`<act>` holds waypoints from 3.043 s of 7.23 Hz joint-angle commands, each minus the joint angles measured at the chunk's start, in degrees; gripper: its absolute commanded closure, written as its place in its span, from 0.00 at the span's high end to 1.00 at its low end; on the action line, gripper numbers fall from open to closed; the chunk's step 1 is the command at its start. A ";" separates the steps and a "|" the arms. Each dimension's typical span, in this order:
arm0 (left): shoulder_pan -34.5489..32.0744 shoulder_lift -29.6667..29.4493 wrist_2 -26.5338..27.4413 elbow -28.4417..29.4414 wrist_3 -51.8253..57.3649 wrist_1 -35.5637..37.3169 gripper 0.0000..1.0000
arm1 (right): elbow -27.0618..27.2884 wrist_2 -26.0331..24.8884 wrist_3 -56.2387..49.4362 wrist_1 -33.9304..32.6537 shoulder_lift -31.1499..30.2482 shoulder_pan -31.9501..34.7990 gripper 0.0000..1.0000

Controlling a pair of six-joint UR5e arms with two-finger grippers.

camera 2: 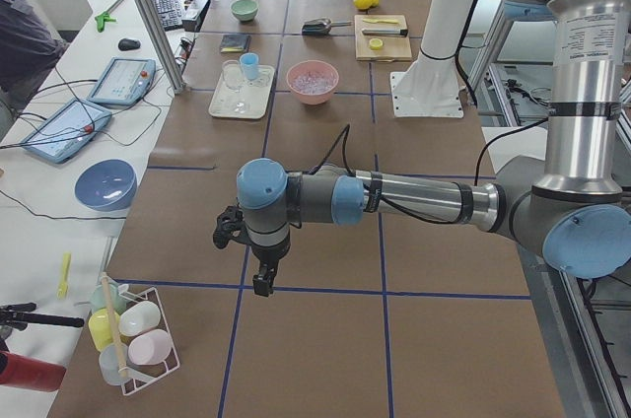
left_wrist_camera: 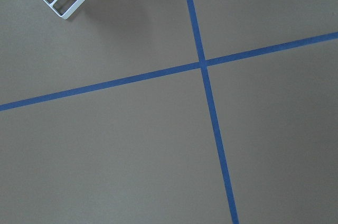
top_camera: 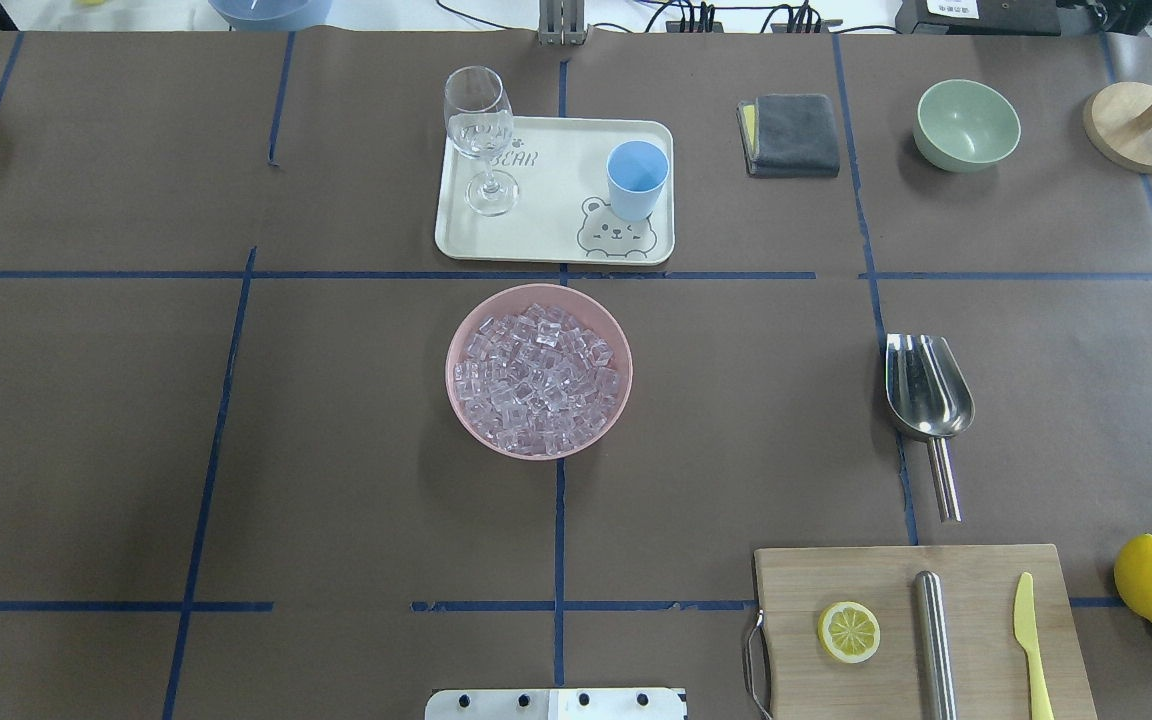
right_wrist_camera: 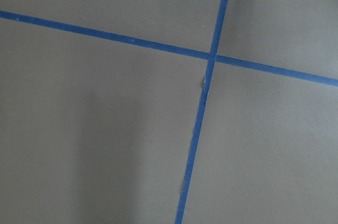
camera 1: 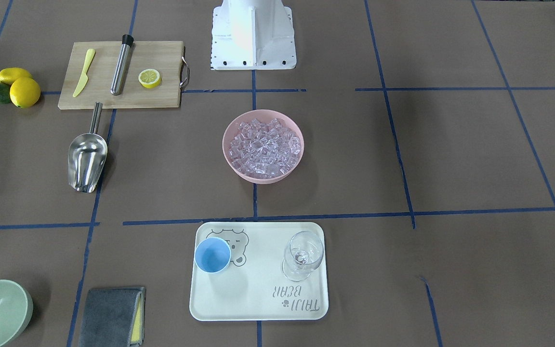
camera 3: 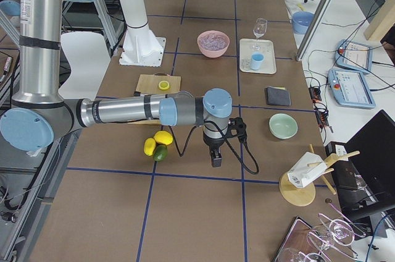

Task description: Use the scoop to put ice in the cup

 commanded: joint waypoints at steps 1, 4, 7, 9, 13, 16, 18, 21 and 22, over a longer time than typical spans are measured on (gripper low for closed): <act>0.04 -0.19 -0.36 -0.04 -0.17 -0.43 1.00 | 0.07 0.01 0.03 0.00 0.05 0.00 1.00; 0.30 -0.28 -0.53 0.05 -0.09 -5.96 1.00 | 0.25 0.01 0.03 0.09 0.75 -0.09 1.00; 3.45 -0.28 -0.62 0.23 -0.44 -15.70 1.00 | 1.74 -0.08 0.29 0.09 0.75 -0.09 1.00; 5.75 -0.72 -0.71 0.23 -0.53 -23.96 1.00 | 1.74 0.10 0.29 0.00 0.75 -0.09 1.00; 10.14 -6.33 -1.67 2.85 -0.70 -35.06 1.00 | 1.83 0.80 0.20 0.00 0.49 -0.09 1.00; 22.21 -6.52 -3.44 2.16 -0.53 -47.72 1.00 | 1.48 0.80 0.21 4.04 -0.47 -0.17 1.00; 31.30 -8.53 -3.52 2.51 -0.88 -52.99 1.00 | 1.65 0.80 0.20 4.48 -0.48 -0.79 1.00; 42.10 -13.27 -3.35 3.04 -3.85 -54.84 1.00 | 1.57 0.89 0.29 6.06 -0.39 -2.89 1.00; 45.80 -16.51 -2.91 4.95 -4.04 -55.19 1.00 | 1.57 0.89 0.29 6.07 -0.39 -3.25 1.00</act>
